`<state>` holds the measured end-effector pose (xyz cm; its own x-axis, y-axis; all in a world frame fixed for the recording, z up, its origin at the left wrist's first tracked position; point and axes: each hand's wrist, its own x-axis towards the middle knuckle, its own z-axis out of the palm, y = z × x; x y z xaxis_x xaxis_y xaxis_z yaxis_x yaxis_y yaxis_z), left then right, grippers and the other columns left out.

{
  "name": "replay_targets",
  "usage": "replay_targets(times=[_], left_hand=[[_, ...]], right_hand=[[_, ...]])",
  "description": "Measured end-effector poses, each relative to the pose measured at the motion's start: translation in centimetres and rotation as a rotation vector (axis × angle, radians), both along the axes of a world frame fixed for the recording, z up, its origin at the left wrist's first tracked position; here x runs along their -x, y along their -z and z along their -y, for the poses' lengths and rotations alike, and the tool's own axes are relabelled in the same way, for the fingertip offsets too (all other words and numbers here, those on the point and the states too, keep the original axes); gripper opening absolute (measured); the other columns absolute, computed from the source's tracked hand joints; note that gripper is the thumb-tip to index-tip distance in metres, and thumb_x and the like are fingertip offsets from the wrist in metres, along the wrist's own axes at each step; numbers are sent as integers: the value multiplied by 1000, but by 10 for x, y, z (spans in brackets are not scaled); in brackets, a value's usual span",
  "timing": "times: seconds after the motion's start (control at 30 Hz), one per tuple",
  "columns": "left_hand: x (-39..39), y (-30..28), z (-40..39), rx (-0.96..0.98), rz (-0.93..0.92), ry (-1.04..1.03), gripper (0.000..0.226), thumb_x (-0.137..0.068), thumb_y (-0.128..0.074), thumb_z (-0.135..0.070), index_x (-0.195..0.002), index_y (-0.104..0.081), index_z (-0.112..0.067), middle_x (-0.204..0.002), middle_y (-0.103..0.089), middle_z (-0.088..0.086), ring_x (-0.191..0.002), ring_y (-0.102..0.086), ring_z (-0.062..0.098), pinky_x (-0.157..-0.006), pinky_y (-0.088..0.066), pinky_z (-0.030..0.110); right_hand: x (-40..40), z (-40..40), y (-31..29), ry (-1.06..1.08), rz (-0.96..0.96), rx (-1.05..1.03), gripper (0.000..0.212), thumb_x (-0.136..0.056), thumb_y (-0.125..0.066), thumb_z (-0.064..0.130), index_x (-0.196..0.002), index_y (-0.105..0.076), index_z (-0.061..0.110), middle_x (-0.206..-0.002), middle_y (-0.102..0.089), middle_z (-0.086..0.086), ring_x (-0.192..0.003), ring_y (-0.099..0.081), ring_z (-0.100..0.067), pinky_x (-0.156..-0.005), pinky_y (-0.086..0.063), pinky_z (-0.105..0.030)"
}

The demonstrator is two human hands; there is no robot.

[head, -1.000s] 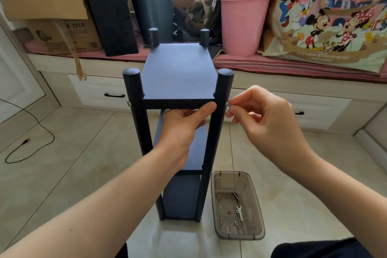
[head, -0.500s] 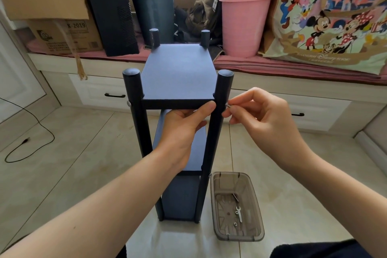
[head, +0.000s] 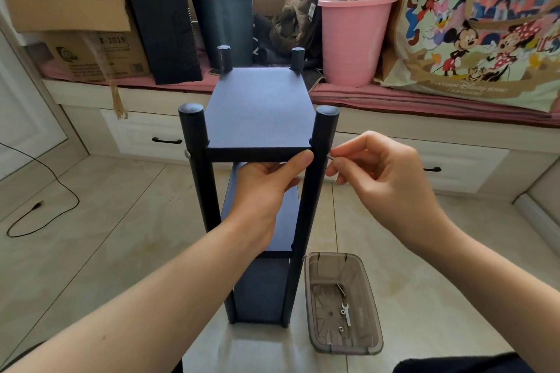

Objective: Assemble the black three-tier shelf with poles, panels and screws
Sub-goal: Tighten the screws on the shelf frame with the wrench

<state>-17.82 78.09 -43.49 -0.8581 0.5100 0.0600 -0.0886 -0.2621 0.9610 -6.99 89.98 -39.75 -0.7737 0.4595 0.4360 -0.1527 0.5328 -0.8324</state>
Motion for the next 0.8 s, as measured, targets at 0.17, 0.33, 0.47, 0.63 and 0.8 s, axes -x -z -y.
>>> replay_targets(times=[0.17,0.33,0.47,0.63,0.8], left_hand=[[0,-1,1,4,-3,10,55,-60,-76,-43,-111,-74,-20,-106,-77,-3,-107,-70,14,-87,-52,27],[-1,-1,2,2,-1,24,46,-64,-75,-39,-107,-74,-23,-105,-77,-3,-106,-70,13,-88,-53,27],[-1,-1,1,4,5,22,49,-66,-75,-38,-112,-73,-20,-110,-76,-3,-111,-68,15,-94,-53,31],[-1,1,1,4,2,26,55,-65,-75,-40,-116,-72,-19,-113,-76,-2,-113,-67,17,-95,-52,31],[-1,1,0,6,9,18,63,-64,-75,-41,-120,-71,-14,-115,-75,1,-115,-67,20,-101,-51,36]], right_hand=[[0,4,-2,-77,9,430,8,-94,-61,0,-90,-67,4,-80,-75,-11,-72,-71,-17,-73,-58,-26],[-1,6,-1,-52,8,397,8,-93,-61,0,-91,-67,3,-81,-75,-12,-73,-70,-20,-74,-59,-26],[-1,8,-2,-100,13,627,8,-94,-58,0,-93,-65,0,-83,-73,-15,-76,-68,-23,-75,-59,-28],[-1,10,-1,-33,8,502,7,-93,-59,0,-92,-66,1,-81,-74,-13,-74,-69,-22,-73,-59,-27],[0,8,-1,-74,5,686,9,-93,-57,-3,-89,-64,2,-75,-70,-12,-68,-62,-21,-68,-57,-27]])
